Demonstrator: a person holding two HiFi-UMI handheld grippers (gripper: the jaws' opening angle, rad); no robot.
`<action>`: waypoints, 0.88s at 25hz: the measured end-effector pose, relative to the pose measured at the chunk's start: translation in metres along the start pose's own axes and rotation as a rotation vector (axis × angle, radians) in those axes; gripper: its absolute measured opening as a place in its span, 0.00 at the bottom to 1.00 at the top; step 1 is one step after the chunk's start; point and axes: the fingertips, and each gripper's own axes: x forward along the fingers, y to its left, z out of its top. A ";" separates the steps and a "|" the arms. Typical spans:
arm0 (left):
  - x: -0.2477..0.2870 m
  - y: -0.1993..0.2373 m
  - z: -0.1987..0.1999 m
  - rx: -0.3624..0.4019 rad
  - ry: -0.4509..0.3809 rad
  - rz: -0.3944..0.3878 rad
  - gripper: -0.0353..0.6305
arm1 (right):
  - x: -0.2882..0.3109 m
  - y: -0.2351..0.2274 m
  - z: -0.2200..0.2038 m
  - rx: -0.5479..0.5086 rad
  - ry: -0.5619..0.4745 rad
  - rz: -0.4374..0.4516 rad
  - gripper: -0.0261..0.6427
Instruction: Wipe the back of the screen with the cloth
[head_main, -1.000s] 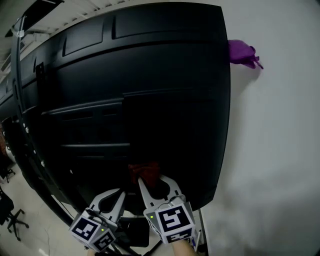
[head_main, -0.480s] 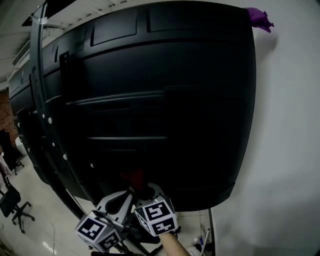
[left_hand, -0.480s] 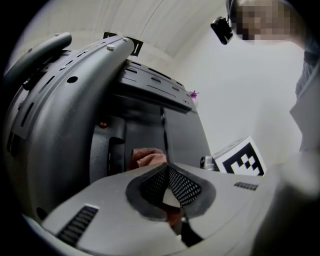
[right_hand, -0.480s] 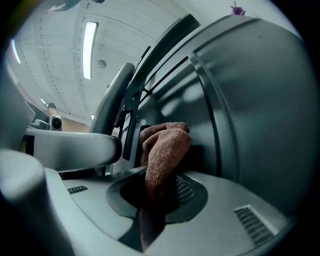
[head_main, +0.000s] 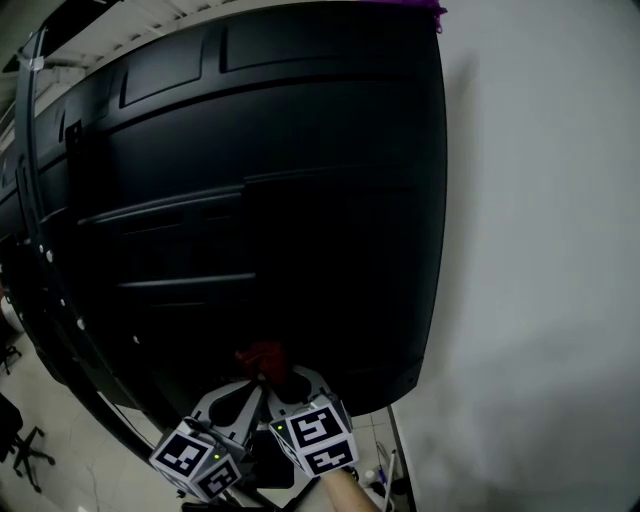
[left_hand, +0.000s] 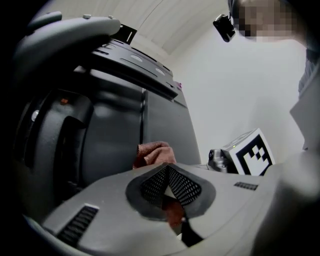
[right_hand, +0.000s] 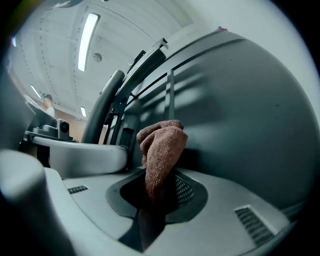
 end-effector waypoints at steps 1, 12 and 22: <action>0.006 -0.006 0.001 0.001 -0.004 -0.010 0.07 | -0.007 -0.007 0.000 -0.002 -0.001 -0.013 0.14; 0.066 -0.067 -0.005 -0.041 -0.020 -0.104 0.07 | -0.097 -0.119 -0.005 -0.015 0.011 -0.251 0.14; 0.075 -0.080 -0.014 -0.052 0.012 -0.103 0.07 | -0.150 -0.182 -0.011 0.010 0.017 -0.393 0.14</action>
